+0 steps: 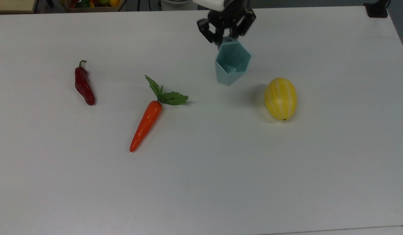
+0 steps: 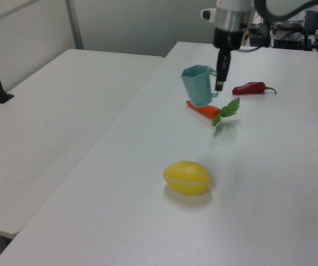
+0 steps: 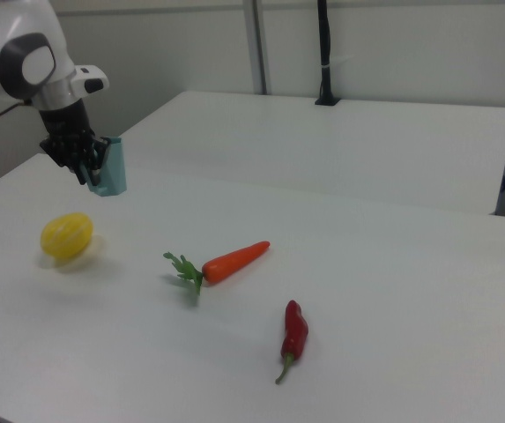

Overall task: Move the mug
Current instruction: 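Lift the teal mug and carry it toward the carrot leaves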

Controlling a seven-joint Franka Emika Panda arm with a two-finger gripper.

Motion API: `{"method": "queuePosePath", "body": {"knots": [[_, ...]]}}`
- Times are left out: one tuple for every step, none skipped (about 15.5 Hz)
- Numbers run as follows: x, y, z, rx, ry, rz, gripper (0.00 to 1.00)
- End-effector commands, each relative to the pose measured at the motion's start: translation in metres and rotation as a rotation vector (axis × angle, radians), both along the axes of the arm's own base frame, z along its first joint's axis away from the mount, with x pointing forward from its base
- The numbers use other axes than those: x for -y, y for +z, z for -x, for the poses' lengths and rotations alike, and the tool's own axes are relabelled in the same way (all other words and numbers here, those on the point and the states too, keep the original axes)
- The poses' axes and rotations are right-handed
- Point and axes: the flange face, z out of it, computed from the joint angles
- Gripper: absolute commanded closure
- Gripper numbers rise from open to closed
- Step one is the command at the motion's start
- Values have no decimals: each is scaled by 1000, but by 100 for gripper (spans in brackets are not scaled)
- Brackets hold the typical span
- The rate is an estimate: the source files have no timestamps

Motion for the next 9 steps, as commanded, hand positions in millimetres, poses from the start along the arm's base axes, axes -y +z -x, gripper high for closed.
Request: {"method": "queuePosePath", "body": {"knots": [[55,13,37,-92,59,-19,100],[69,10,42,-106,66,-17,100],[83,4,47,-120,63,-18,100],[95,0,52,-130,60,-20,100],[105,-7,57,-144,56,-22,100],[115,-16,62,-160,53,-21,100],[124,-27,69,-176,56,-24,100],[133,-35,73,-184,57,-27,100],[138,-44,75,-197,51,-28,100]]}}
